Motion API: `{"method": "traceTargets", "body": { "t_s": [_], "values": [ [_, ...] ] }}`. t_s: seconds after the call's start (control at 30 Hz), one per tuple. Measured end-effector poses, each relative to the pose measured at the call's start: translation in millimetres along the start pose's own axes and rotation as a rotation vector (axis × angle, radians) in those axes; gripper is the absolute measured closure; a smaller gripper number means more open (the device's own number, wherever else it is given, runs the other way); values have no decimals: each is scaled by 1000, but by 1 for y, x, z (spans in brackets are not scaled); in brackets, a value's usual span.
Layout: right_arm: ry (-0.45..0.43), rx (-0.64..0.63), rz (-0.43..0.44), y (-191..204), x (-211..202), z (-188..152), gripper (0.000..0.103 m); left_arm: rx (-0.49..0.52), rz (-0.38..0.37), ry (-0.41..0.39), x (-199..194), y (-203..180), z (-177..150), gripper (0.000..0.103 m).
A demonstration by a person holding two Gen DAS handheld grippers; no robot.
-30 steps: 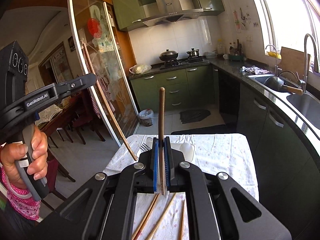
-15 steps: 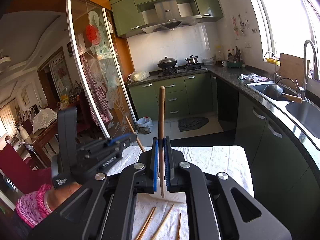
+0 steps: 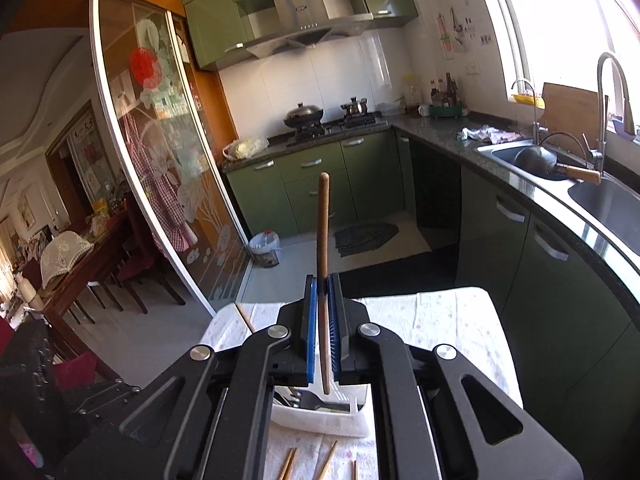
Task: Organize utensils
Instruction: 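Open both tools and move them back over the chopsticks on the cloth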
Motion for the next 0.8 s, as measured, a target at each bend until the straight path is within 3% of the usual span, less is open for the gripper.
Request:
{"method": "traceTargets", "body": {
  "t_s": [0.07,0.17,0.2,0.27,0.5,0.63,0.8],
  "values": [
    [45,-3,-8,-5,17,-19,96,6,-24,61,4,-2,-17,64],
    [95,-27,-19,-8,31,-41,95,14,-31,131,9,-4,-40,62],
    [107,-37,-24,-8,32,-49,91,20,-32,149,11,-6,-48,61],
    [107,-46,-29,-9,27,-59,69,27,-30,200,19,-9,-65,57],
    [53,-82,-4,0,-36,-94,68,12,-68,446,57,-25,-133,56],
    [89,-51,25,-6,-58,-135,67,10,-46,510,74,-29,-154,71],
    [134,15,35,-24,-70,-179,67,-7,-14,547,85,-31,-162,72]
  ]
}}
Point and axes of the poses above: each gripper's, at about its wrist camera, not at the fingertips, and x roughly the way its jaws point, y to its left, z to its top, the point moved 9 cm from there along x, roughly the way its jaws point, and after that the axes turned 13 degrees about z, right-handed, at the moved point
